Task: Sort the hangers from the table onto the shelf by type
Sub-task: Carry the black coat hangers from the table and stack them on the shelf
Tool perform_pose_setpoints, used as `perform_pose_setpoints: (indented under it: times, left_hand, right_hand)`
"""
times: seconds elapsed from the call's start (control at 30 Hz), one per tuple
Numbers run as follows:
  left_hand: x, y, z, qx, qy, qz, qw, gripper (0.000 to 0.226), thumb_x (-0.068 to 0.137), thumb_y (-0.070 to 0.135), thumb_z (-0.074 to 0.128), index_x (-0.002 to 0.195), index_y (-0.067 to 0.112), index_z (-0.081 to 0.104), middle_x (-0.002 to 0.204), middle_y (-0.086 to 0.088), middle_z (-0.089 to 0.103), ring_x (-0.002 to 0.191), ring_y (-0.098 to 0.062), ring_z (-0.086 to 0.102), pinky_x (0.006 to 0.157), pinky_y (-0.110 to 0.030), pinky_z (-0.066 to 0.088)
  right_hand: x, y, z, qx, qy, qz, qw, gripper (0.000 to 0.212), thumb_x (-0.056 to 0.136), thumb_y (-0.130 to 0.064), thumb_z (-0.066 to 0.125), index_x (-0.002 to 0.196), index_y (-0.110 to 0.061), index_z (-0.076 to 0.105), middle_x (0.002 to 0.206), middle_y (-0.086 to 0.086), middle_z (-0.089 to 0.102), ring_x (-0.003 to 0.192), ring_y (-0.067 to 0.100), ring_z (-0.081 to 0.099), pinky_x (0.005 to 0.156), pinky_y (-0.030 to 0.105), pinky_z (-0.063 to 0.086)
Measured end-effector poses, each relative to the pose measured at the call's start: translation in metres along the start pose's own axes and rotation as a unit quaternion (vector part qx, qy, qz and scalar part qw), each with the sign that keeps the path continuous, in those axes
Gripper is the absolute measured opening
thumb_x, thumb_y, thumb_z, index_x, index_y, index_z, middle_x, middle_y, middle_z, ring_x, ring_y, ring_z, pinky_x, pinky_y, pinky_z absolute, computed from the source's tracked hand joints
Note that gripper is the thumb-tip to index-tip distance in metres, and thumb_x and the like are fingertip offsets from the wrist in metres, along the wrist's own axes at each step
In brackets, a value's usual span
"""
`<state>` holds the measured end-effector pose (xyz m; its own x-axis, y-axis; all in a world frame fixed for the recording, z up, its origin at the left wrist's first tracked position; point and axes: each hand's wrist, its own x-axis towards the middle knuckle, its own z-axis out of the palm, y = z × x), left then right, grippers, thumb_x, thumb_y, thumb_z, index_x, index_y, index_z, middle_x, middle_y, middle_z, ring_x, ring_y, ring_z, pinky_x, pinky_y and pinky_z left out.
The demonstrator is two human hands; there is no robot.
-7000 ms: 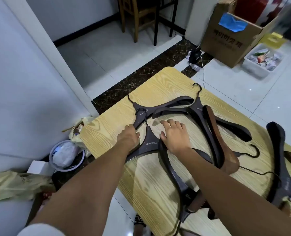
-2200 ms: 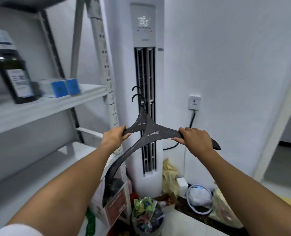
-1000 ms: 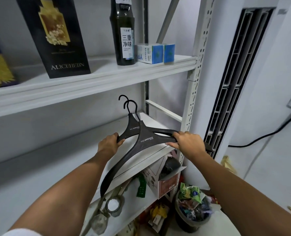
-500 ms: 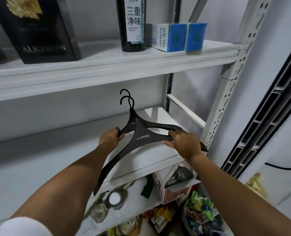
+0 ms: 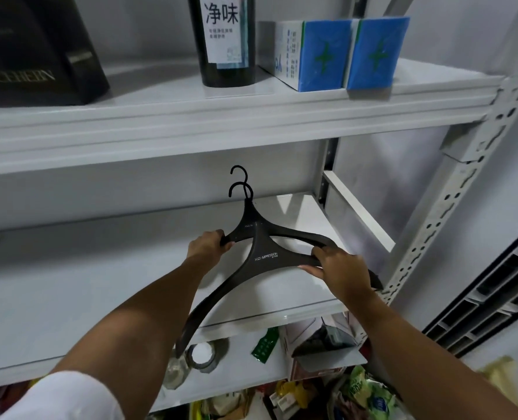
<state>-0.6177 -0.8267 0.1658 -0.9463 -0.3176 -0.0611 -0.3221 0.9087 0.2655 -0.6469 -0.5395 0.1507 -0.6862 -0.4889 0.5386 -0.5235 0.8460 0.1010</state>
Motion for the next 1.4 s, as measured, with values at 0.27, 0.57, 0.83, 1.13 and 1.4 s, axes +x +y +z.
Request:
perform_pose_setpoints:
  times: [0.27,0.57,0.83,1.13,1.4]
  left_hand:
    - [0.037,0.01,0.022,0.038,-0.029,0.019,0.999,0.035,0.097,0.042,0.042,0.109,0.014,0.059,0.102,-0.01,0.064,0.093,-0.026,0.06,0.071,-0.029,0.039]
    - [0.069,0.019,0.036,0.113,-0.037,0.06,0.991,0.038,0.097,0.044,0.04,0.114,0.013,0.056,0.111,-0.012,0.058,0.103,-0.026,0.057,0.081,-0.032,0.045]
    - [0.08,0.013,0.021,0.194,-0.018,0.101,0.976,0.041,0.099,0.037,0.042,0.13,0.011,0.048,0.129,-0.009,0.051,0.119,-0.025,0.048,0.095,-0.033,0.039]
    - [0.044,-0.004,0.02,0.127,-0.045,0.1,0.986,0.052,0.099,0.048,0.031,0.138,0.016,0.04,0.138,-0.007,0.045,0.124,-0.027,0.042,0.102,-0.035,0.032]
    - [0.04,0.011,0.037,0.229,-0.067,0.111,0.965,0.067,0.095,0.057,0.027,0.148,0.016,0.02,0.151,-0.006,0.03,0.136,-0.028,0.032,0.113,-0.038,0.024]
  right_hand:
    - [-0.001,0.025,0.036,-0.032,-0.042,0.001,0.999,0.07,0.091,-0.07,0.014,0.069,-0.019,0.058,0.051,-0.003,0.051,0.044,0.014,0.055,0.038,0.022,0.04]
    - [0.004,0.047,0.038,-0.042,-0.092,0.0,0.995,0.063,0.094,-0.067,0.021,0.085,-0.021,0.064,0.069,-0.002,0.059,0.062,0.016,0.061,0.05,0.023,0.037]
    - [0.031,0.041,0.034,-0.003,-0.208,0.003,0.978,0.053,0.09,-0.065,0.032,0.106,-0.019,0.055,0.093,0.0,0.066,0.085,0.019,0.066,0.067,0.025,0.045]
    - [0.075,0.011,0.045,-0.033,-0.246,-0.003,0.969,0.053,0.091,-0.064,0.034,0.099,-0.02,0.061,0.09,0.002,0.069,0.086,0.021,0.067,0.066,0.028,0.043]
    - [0.08,0.004,0.065,-0.059,-0.285,0.002,0.957,0.052,0.094,-0.059,0.034,0.103,-0.017,0.064,0.099,0.003,0.068,0.098,0.021,0.062,0.088,0.03,0.041]
